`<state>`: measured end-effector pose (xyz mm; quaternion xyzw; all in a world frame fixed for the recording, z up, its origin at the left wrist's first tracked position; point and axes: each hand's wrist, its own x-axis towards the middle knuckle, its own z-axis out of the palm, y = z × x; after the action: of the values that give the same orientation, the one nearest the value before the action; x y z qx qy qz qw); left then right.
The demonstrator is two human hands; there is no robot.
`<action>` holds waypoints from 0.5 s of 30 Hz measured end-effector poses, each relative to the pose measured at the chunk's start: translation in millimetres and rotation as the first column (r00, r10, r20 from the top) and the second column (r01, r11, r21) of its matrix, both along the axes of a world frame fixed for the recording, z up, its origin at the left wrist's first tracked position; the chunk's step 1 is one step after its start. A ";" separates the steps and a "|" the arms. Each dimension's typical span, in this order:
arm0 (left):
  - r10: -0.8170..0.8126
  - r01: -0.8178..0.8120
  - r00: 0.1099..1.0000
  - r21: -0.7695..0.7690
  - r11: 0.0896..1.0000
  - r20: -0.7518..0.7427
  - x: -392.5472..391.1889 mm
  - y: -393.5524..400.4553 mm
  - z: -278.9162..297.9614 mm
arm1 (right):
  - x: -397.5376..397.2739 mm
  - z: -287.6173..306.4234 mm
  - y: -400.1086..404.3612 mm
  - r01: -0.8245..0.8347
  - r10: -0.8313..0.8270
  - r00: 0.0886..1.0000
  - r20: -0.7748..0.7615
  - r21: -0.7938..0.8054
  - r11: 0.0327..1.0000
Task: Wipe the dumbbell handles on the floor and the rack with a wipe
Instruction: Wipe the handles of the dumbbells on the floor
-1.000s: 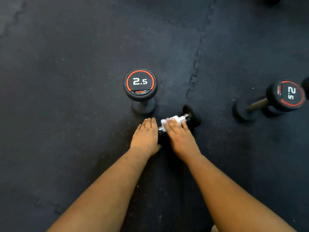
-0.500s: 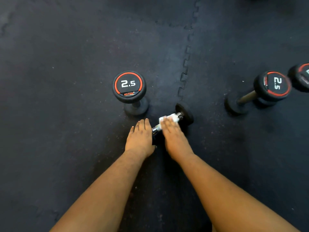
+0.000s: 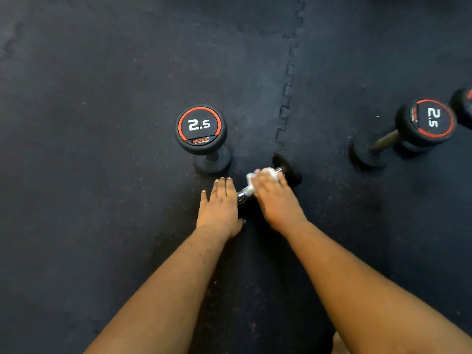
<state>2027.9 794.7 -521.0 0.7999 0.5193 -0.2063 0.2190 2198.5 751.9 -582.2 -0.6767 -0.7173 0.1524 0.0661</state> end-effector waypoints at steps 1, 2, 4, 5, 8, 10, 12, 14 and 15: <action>-0.003 0.003 1.000 0.001 1.000 -0.004 1.2 1.1 1.3 | 5.2 1.2 1.0 0.103 -0.103 0.995 0.002 0.001 0.995; -0.009 0.009 1.000 0.003 1.000 -0.010 1.9 1.4 1.8 | 5.1 0.7 -0.8 0.160 -0.160 0.987 0.007 0.010 0.987; -0.021 0.021 1.000 -0.005 1.000 -0.016 2.8 1.3 2.5 | -6.7 2.3 -5.1 0.099 -0.098 0.994 -0.052 0.022 0.995; -0.022 0.022 1.000 -0.013 1.000 -0.016 2.2 1.1 2.1 | -14.3 4.8 -6.4 -0.002 0.004 0.996 -0.084 0.026 1.000; -0.017 0.017 1.000 -0.033 0.999 -0.007 -0.1 1.2 1.7 | -18.2 7.6 -2.3 -0.206 0.208 0.976 -0.066 0.033 0.978; -0.012 0.011 1.000 -0.036 0.999 -0.012 1.1 1.7 2.2 | -6.3 5.0 3.2 -0.126 0.126 0.992 0.002 0.042 0.991; -0.009 0.008 1.000 -0.033 0.999 -0.018 2.4 2.1 2.7 | -1.1 4.8 4.8 0.005 -0.005 1.000 0.025 0.007 1.000; -0.011 0.011 1.000 -0.037 0.999 -0.015 2.6 2.5 3.7 | -12.4 7.2 5.3 0.003 -0.003 0.999 -0.033 -0.011 1.000; -0.012 0.011 1.000 -0.043 0.999 -0.011 2.2 2.6 3.7 | -21.7 7.9 3.7 -0.042 0.041 0.997 -0.061 -0.012 0.999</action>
<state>2030.2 797.2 -517.3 0.7967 0.5113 -0.2232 0.2322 2176.8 755.6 -574.3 -0.6571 -0.7278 0.1791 0.0803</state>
